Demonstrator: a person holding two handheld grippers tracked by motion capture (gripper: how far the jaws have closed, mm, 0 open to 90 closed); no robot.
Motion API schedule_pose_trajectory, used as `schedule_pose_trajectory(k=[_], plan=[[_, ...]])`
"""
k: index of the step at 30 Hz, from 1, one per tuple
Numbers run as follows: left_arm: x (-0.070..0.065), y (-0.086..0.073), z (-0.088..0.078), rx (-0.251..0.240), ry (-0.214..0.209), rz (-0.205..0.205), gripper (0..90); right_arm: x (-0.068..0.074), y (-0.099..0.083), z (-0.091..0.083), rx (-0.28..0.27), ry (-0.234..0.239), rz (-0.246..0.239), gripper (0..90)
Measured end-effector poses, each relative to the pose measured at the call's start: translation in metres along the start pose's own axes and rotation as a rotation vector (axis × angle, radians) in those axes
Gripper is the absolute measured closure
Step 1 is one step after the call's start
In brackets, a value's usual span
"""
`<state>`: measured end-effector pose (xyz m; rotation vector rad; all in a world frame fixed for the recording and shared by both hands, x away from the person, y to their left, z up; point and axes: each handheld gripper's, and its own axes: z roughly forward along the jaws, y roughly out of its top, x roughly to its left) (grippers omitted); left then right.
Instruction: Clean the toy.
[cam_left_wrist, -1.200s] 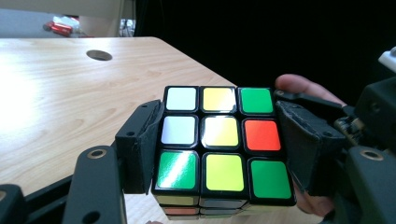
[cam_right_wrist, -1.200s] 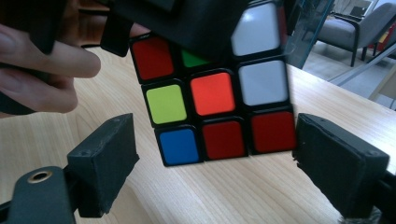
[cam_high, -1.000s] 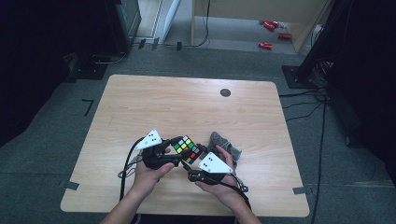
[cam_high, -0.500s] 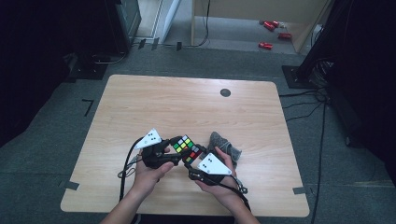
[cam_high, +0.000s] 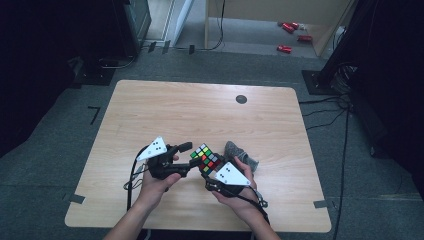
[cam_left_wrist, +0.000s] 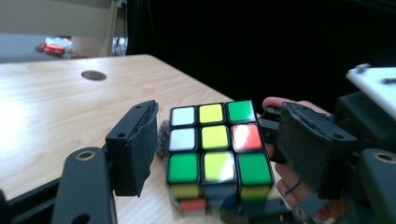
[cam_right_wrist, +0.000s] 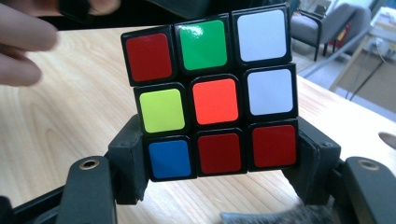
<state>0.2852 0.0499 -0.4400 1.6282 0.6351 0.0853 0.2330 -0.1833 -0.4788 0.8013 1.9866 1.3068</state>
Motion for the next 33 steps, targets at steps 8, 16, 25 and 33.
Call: schedule_pose_trajectory(k=[8,16,25,33], plan=[[0.014,-0.003,-0.005,-0.014,0.011,0.116,29.8,-0.023,0.004,-0.012,-0.018,-0.004,0.097,33.9],[0.008,-0.014,0.003,0.111,0.076,0.268,31.6,-0.034,0.010,-0.020,-0.032,0.038,0.158,33.8],[-0.004,-0.024,0.012,0.150,0.081,0.414,19.8,-0.033,0.016,-0.022,-0.023,0.099,0.232,33.8],[-0.007,-0.031,0.016,0.124,0.095,0.529,21.8,-0.028,0.019,-0.021,-0.003,0.135,0.256,33.8]])
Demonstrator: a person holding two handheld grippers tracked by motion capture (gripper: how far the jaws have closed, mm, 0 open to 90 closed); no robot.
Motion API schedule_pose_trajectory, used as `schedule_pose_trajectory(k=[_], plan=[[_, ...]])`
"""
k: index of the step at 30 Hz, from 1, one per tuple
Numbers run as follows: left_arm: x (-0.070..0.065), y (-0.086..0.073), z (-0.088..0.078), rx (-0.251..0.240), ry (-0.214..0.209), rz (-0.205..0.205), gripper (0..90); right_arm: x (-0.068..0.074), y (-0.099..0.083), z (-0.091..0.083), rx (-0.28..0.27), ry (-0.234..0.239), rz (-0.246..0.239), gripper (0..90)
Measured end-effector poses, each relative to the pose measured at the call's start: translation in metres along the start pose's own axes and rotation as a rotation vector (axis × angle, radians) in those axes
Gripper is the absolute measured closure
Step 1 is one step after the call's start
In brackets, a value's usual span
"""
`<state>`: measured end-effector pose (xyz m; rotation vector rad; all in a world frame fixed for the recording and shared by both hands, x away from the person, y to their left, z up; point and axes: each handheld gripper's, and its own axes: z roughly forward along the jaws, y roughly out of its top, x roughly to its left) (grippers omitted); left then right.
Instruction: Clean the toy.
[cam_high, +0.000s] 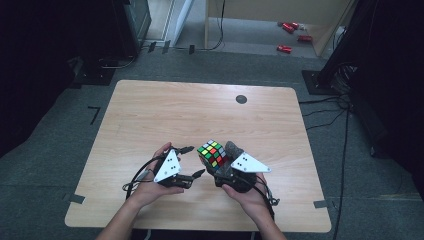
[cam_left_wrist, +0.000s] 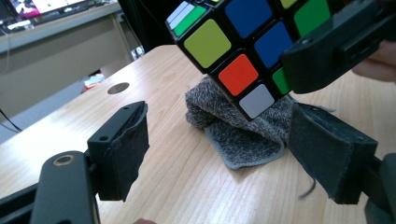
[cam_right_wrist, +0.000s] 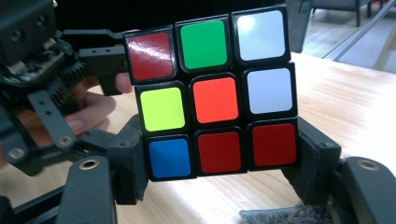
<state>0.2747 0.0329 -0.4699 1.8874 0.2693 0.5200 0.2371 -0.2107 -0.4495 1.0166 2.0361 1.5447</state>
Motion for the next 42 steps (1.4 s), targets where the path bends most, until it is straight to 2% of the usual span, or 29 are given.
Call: schedule_pose_trajectory(k=[5,6,9,13,18,21,27,33,38,42], plan=[[-0.002,-0.003,0.002,0.001,0.036,0.065,20.7,0.000,0.002,0.000,0.015,0.028,0.032,33.8],[-0.003,-0.004,0.003,0.000,0.043,0.089,20.2,0.000,0.002,-0.001,0.018,0.033,0.038,33.8],[-0.005,-0.005,0.004,0.017,0.065,0.131,20.1,0.000,0.002,-0.001,0.026,0.040,0.060,33.8],[-0.007,-0.006,0.005,0.014,0.104,0.191,20.0,0.001,0.002,0.000,0.047,0.051,0.068,33.8],[-0.010,-0.007,0.006,0.004,0.108,0.226,20.0,0.004,0.003,0.001,0.057,0.069,0.080,33.8],[-0.013,-0.006,0.007,-0.023,0.107,0.232,19.9,0.004,0.003,0.001,0.067,0.077,0.096,33.8],[-0.016,-0.005,0.006,-0.059,0.110,0.248,20.2,0.001,0.004,0.002,0.089,0.107,0.176,34.2],[-0.023,-0.004,0.008,-0.071,0.112,0.284,26.9,0.000,0.002,0.005,0.114,0.116,0.217,34.2],[-0.024,-0.004,0.008,-0.077,0.108,0.291,32.9,-0.002,0.002,0.006,0.109,0.129,0.243,34.2],[-0.024,-0.004,0.008,-0.078,0.111,0.285,33.8,-0.006,0.002,0.006,0.106,0.154,0.280,34.0]])
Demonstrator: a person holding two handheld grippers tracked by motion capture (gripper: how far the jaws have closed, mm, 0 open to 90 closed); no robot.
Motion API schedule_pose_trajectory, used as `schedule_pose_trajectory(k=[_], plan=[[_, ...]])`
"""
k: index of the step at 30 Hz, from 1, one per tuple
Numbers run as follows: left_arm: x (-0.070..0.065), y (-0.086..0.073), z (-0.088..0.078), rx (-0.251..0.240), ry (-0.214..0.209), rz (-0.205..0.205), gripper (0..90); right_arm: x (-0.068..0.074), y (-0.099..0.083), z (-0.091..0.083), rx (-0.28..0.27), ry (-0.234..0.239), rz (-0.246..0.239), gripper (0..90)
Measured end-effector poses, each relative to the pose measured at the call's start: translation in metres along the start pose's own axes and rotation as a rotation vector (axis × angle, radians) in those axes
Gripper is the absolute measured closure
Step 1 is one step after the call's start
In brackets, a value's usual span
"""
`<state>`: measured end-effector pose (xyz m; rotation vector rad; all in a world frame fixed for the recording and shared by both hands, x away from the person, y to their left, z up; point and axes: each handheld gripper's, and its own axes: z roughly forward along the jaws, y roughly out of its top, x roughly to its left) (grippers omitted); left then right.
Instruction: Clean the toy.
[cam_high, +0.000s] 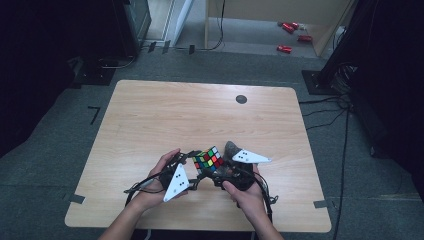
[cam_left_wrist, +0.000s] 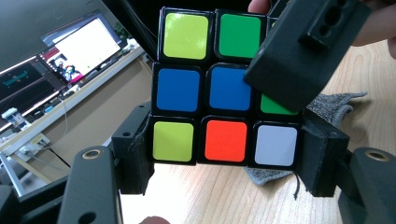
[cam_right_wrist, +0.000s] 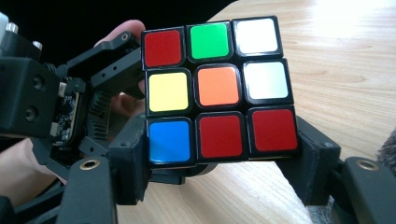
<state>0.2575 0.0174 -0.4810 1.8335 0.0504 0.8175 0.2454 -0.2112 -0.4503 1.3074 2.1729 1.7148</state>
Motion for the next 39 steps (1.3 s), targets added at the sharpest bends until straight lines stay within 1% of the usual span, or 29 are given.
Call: schedule_pose_trajectory(k=[2,3,5,7,9,11,12,14,16,18,19,21,22,24,26,27,30,32,33,34,35,37,39], plan=[[0.001,0.000,0.000,0.001,-0.004,-0.010,34.1,-0.002,0.000,0.000,0.000,0.006,0.016,33.7],[0.001,0.000,0.000,0.006,0.000,-0.006,34.2,-0.002,0.000,0.000,-0.005,0.008,0.020,32.7],[0.002,-0.001,0.000,0.016,0.002,-0.014,34.3,-0.003,0.001,-0.001,-0.016,-0.005,0.029,29.5],[0.004,-0.002,-0.001,0.013,0.007,-0.017,34.5,-0.005,0.002,-0.004,-0.028,-0.011,0.034,27.9],[0.004,-0.001,-0.001,0.000,-0.001,-0.028,34.6,-0.007,0.003,-0.005,-0.039,0.004,0.048,27.5],[0.002,0.000,-0.001,-0.006,-0.006,-0.021,34.6,-0.009,0.003,-0.006,-0.036,0.024,0.066,29.0],[0.002,0.000,-0.001,-0.003,-0.006,-0.013,34.6,-0.009,0.003,-0.005,-0.034,0.035,0.065,31.9],[0.001,0.000,-0.001,0.001,-0.003,-0.006,34.5,-0.007,0.003,-0.005,-0.026,0.023,0.066,32.3],[0.001,-0.001,-0.001,0.002,-0.004,-0.012,34.5,-0.007,0.003,-0.006,-0.025,0.026,0.076,33.0],[0.000,0.000,0.000,0.016,0.006,-0.014,34.2,-0.006,0.003,-0.006,-0.021,0.018,0.084,34.5],[0.000,0.000,0.001,0.020,0.005,-0.026,33.9,-0.006,0.002,-0.006,-0.017,0.010,0.096,34.5],[0.000,0.000,0.001,0.020,0.007,-0.029,33.7,-0.005,0.002,-0.005,-0.016,0.008,0.113,34.5],[0.000,0.000,0.001,0.017,0.007,-0.035,33.8,-0.005,0.002,-0.005,-0.017,0.010,0.112,34.5],[0.000,0.001,0.000,0.017,0.009,-0.031,34.0,-0.006,0.003,-0.005,-0.017,0.016,0.114,34.4],[0.001,0.002,0.000,0.016,0.013,-0.038,34.4,-0.007,0.003,-0.005,-0.026,0.023,0.105,34.0],[0.002,0.002,-0.001,0.020,0.014,-0.042,34.5,-0.007,0.004,-0.005,-0.030,0.022,0.093,32.8],[0.008,0.000,-0.002,0.033,0.015,-0.096,34.6,-0.006,0.005,-0.007,-0.041,-0.016,0.035,25.0],[0.012,-0.002,-0.004,0.051,0.023,-0.134,34.7,-0.007,0.006,-0.009,-0.057,-0.033,0.001,23.5],[0.015,-0.003,-0.005,0.058,0.022,-0.159,34.7,-0.008,0.006,-0.011,-0.062,-0.047,-0.017,22.6],[0.019,-0.004,-0.006,0.059,0.017,-0.204,34.7,-0.009,0.007,-0.012,-0.067,-0.066,-0.041,23.4],[0.021,-0.004,-0.007,0.065,0.016,-0.225,34.7,-0.010,0.007,-0.013,-0.071,-0.098,-0.076,25.5],[0.026,-0.005,-0.008,0.077,0.013,-0.279,34.7,-0.013,0.007,-0.015,-0.073,-0.120,-0.114,28.7],[0.030,-0.005,-0.010,0.104,0.007,-0.323,34.7,-0.018,0.007,-0.018,-0.078,-0.150,-0.144,29.3]])
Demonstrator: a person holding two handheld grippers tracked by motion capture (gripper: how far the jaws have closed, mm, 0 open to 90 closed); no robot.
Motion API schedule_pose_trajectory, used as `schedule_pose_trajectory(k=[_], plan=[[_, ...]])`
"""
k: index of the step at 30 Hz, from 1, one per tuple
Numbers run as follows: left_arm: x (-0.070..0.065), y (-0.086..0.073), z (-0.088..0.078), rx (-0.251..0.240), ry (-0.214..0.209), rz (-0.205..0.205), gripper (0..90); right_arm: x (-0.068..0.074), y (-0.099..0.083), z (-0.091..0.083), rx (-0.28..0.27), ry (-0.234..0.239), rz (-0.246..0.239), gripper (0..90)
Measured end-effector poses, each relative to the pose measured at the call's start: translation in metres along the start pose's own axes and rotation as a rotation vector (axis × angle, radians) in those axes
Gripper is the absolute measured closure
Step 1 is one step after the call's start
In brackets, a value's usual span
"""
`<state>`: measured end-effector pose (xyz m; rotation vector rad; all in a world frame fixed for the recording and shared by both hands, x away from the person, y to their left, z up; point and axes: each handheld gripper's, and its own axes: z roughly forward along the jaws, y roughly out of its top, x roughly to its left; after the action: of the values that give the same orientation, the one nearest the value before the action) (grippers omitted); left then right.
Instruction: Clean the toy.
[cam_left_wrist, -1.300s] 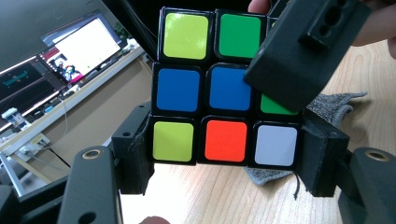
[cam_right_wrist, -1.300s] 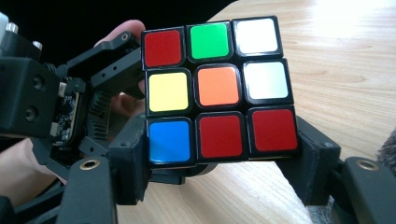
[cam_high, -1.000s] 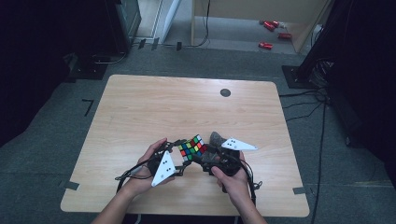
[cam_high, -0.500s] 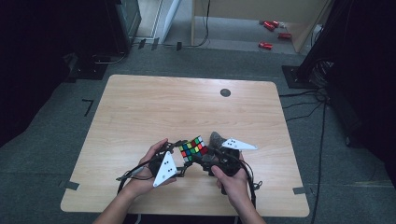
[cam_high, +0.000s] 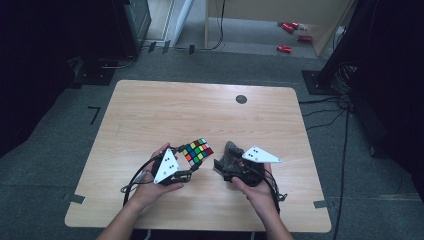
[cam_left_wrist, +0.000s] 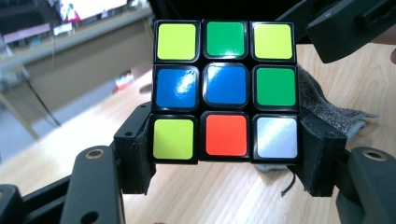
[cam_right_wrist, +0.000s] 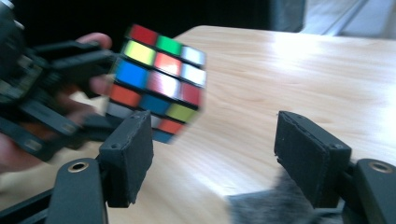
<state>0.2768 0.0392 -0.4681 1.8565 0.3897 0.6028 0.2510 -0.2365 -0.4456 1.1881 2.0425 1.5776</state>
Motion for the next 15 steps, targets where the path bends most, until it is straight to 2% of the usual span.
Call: schedule_pose_trajectory(k=[3,5,7,11,15], plan=[[0.005,0.001,-0.002,0.020,-0.015,-0.063,34.8,-0.009,-0.002,-0.002,-0.003,-0.045,-0.037,29.6],[0.011,0.002,-0.003,0.042,-0.066,-0.128,34.9,-0.016,-0.004,-0.003,0.003,-0.088,-0.066,28.5],[0.014,0.003,-0.004,0.046,-0.077,-0.163,34.9,-0.022,-0.006,-0.003,0.014,-0.130,-0.090,28.2],[0.017,0.002,-0.007,0.048,-0.090,-0.175,34.8,-0.035,-0.009,-0.005,0.025,-0.140,-0.071,28.9],[0.018,0.001,-0.008,0.053,-0.090,-0.181,34.8,-0.042,-0.015,-0.003,0.042,-0.174,-0.110,28.9]])
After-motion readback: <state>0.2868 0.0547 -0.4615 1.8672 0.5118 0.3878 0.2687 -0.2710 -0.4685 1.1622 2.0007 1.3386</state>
